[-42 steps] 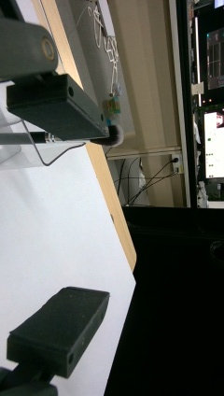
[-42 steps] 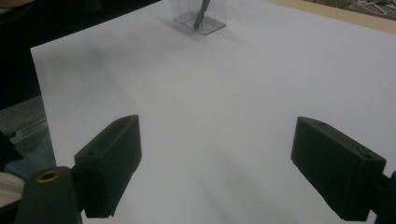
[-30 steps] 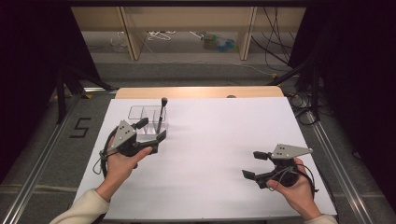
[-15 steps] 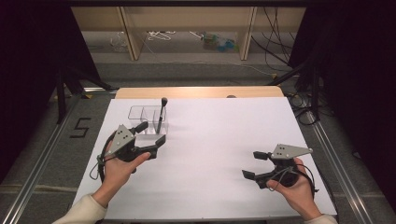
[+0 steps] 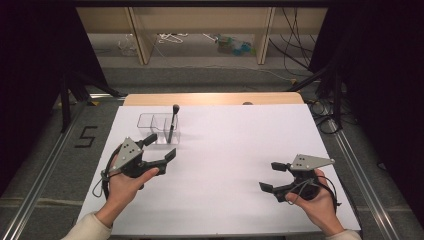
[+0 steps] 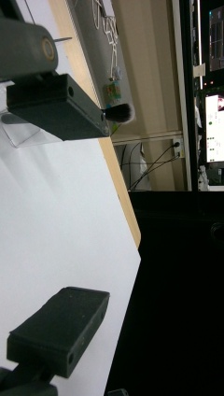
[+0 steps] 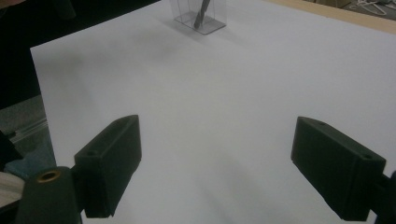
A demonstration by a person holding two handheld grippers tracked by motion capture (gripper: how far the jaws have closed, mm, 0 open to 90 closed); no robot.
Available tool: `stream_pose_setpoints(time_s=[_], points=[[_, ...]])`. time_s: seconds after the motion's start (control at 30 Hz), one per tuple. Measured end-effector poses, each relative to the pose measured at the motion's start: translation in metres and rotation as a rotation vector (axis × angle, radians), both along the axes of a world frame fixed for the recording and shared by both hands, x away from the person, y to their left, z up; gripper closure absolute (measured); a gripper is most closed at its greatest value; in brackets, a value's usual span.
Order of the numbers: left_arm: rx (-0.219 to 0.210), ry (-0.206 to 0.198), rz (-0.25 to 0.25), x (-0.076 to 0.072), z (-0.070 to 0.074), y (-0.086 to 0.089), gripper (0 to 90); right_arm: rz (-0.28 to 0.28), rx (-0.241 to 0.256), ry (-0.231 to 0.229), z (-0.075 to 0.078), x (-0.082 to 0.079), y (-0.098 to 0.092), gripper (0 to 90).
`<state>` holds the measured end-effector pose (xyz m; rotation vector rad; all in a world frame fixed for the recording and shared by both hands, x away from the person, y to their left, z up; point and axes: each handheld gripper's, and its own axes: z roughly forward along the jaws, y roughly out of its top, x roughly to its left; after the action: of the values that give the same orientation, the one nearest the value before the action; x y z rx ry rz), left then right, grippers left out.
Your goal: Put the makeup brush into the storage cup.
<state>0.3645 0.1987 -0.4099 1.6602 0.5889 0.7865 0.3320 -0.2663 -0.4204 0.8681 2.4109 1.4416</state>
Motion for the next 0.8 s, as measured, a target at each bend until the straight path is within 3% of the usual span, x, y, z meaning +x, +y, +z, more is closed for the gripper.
stream_pose_setpoints(time_s=[0.8], points=[[-0.002,0.004,-0.004,-0.016,-0.001,0.005,17.1,0.001,0.0,0.001,0.0,0.0,0.0,16.9]])
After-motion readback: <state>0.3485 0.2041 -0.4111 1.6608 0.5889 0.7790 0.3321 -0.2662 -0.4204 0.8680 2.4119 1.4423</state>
